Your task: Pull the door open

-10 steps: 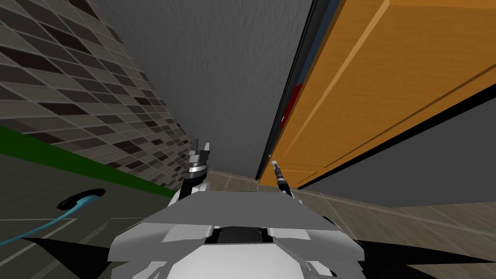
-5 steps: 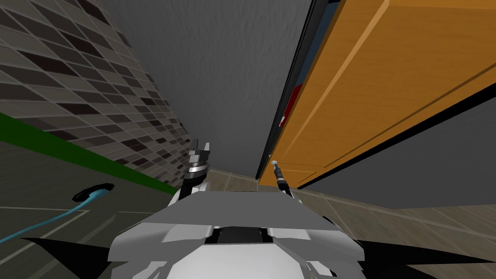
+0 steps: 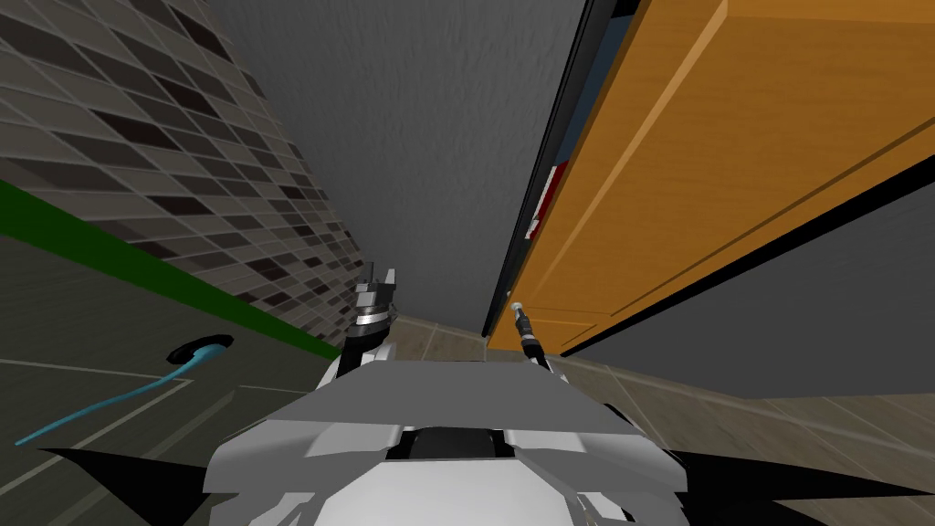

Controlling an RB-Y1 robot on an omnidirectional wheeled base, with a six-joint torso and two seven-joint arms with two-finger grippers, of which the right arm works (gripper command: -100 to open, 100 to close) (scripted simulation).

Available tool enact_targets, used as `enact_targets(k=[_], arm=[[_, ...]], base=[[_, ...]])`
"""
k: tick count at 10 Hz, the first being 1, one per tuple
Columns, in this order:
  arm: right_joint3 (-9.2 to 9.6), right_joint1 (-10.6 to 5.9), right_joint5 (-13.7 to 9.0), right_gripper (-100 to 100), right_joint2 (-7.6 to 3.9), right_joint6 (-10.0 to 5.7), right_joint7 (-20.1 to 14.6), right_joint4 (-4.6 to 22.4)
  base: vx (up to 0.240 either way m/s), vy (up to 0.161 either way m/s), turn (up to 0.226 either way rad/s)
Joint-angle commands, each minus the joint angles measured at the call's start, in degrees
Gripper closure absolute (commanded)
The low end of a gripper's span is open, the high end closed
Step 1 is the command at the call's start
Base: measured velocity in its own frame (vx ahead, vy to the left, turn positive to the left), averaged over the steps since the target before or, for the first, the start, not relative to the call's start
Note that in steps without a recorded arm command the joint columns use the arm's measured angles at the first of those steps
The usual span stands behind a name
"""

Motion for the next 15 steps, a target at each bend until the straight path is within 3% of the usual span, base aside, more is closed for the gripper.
enact_targets(k=[1, 6, 15], arm=[[0.34, 0.19, -0.41, 100, 0.24, 0.35, -2.86, -0.82], [0.67, -0.09, -0.99, 100, 0.33, 0.49, -8.7, -0.69], [1.64, -0.94, -2.69, 100, 0.58, 0.9, -22.44, -0.31]], base=[[-0.047, -0.018, 0.053], [-0.033, -0.012, 0.026], [-0.04, -0.015, 0.033]])
